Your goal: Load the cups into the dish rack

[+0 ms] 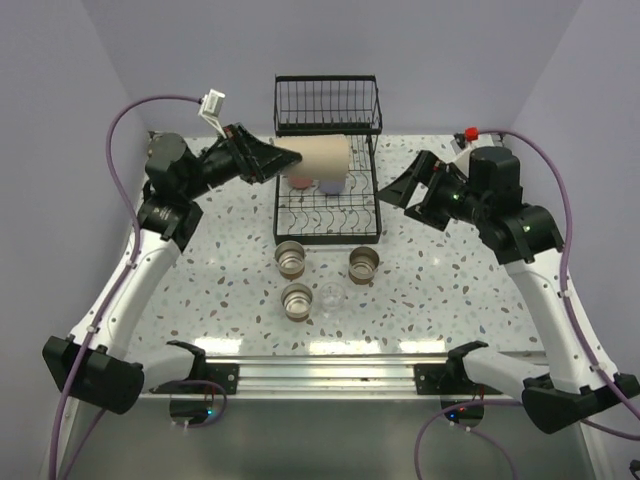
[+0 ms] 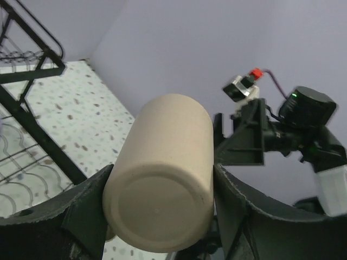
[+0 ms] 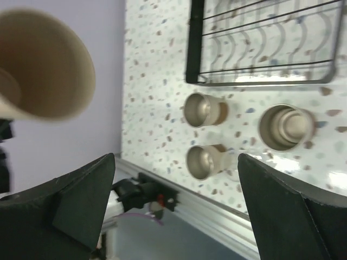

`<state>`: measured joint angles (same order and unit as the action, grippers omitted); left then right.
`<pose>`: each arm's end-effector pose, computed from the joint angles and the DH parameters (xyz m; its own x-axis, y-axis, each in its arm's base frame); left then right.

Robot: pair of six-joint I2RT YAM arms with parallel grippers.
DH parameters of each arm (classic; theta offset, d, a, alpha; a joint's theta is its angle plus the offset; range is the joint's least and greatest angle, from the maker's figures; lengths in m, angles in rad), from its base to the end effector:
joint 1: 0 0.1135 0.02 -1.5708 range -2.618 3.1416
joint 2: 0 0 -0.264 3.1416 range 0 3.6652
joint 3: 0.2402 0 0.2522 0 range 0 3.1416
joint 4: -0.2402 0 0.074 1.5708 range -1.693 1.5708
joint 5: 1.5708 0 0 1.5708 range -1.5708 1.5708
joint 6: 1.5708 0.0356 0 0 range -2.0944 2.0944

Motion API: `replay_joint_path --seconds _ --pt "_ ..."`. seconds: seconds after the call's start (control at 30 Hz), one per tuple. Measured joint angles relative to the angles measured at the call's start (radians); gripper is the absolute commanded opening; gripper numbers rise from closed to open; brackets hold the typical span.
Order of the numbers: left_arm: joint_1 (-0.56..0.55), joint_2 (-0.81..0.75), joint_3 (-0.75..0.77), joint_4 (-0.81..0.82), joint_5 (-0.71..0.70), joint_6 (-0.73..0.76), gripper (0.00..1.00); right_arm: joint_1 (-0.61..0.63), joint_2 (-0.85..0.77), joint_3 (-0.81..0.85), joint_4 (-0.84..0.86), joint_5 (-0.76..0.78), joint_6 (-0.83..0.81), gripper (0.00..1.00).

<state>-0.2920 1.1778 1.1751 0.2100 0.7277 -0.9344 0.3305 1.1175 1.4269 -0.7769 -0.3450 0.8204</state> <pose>0.2445 -0.0982 0.4374 -0.5571 -0.4596 -0.6917 0.6567 0.2660 -0.7057 0.1998 0.0813 0.4341 -0.7229 0.4797 -0.4973 -0.0912 0.6472 0.7569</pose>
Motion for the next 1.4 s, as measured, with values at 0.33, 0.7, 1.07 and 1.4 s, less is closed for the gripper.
replay_joint_path --seconds 0.33,0.7,1.07,1.4 --pt "-0.013 0.226 0.347 -0.622 -0.375 0.39 0.0 0.0 -0.058 0.008 -0.187 0.161 -0.154 0.98" --pt "-0.143 0.598 0.639 -0.888 -0.746 0.56 0.0 0.0 -0.071 -0.024 -0.24 0.195 -0.215 0.98" --pt "-0.154 0.766 0.711 -0.947 -0.894 0.6 0.0 0.0 -0.113 -0.079 -0.272 0.201 -0.246 0.98" --pt "-0.174 0.878 0.78 -0.962 -0.938 0.623 0.0 0.0 -0.093 -0.093 -0.282 0.2 -0.266 0.98"
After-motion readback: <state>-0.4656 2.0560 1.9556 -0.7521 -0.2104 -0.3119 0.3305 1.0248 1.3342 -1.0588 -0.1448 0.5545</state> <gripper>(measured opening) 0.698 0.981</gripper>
